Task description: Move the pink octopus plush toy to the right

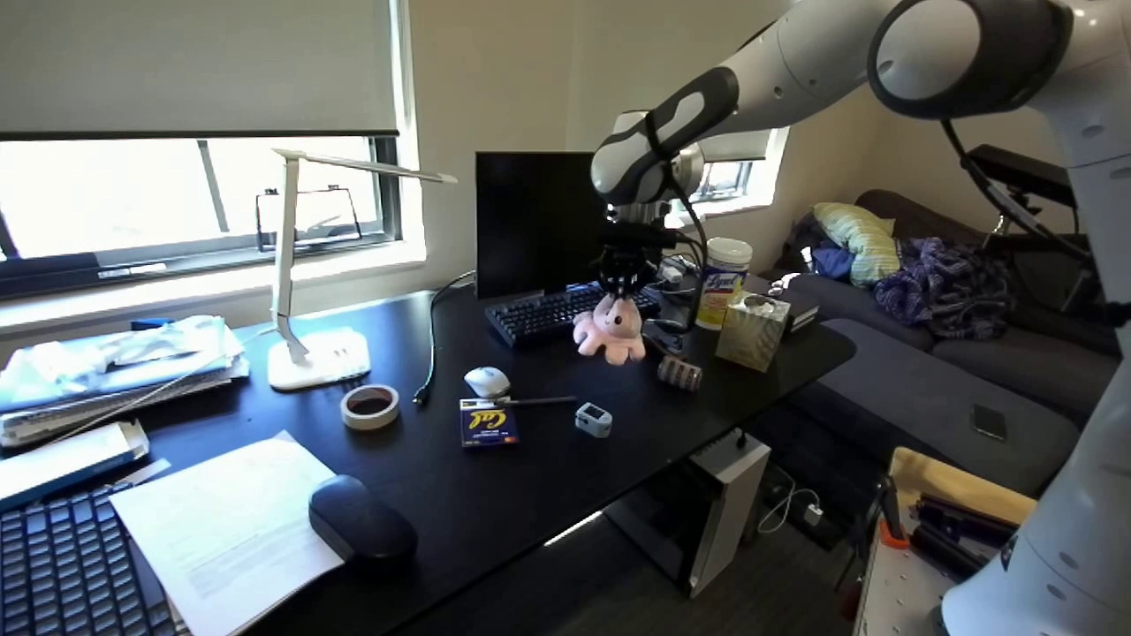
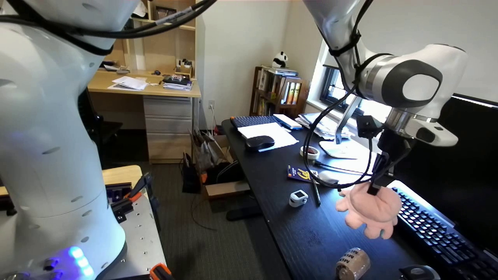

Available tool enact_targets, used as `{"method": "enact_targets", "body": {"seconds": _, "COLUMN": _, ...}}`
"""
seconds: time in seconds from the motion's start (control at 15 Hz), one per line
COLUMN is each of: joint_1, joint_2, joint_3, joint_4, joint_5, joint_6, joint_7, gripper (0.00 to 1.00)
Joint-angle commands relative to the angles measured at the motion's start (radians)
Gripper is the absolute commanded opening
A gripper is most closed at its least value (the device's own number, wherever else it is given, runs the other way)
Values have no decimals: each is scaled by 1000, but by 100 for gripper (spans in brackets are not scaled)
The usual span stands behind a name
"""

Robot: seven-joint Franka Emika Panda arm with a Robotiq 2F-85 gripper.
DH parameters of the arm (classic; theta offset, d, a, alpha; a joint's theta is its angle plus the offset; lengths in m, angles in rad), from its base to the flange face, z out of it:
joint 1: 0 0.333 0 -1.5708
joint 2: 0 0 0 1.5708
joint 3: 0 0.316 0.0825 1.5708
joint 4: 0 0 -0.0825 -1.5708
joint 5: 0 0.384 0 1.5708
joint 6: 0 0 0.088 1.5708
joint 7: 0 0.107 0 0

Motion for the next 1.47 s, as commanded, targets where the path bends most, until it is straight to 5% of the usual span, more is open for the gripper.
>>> {"method": "enact_targets", "body": {"seconds": 0.0, "joint_1": -13, "joint_2": 63, "joint_3": -4, "joint_4": 76, "joint_5": 14, "joint_6": -45, "joint_7": 67, "gripper": 2}}
{"method": "enact_targets", "body": {"seconds": 0.4, "joint_1": -29, "joint_2": 125, "joint_3": 28, "joint_4": 132, "joint_5": 56, "joint_6": 3, "joint_7": 32, "gripper": 2}}
{"method": "enact_targets", "body": {"seconds": 0.47, "joint_1": -27, "joint_2": 131, "joint_3": 25, "joint_4": 141, "joint_5": 59, "joint_6": 14, "joint_7": 48, "gripper": 33}}
{"method": "enact_targets", "body": {"seconds": 0.67, "joint_1": -20, "joint_2": 107, "joint_3": 22, "joint_4": 126, "joint_5": 51, "joint_6": 40, "joint_7": 37, "gripper": 45}}
{"method": "enact_targets", "body": {"seconds": 1.2, "joint_1": 6, "joint_2": -9, "joint_3": 21, "joint_4": 67, "joint_5": 20, "joint_6": 83, "joint_7": 12, "gripper": 97}}
{"method": "enact_targets", "body": {"seconds": 1.4, "joint_1": 23, "joint_2": -102, "joint_3": 42, "joint_4": 13, "joint_5": -10, "joint_6": 66, "joint_7": -93, "gripper": 100}}
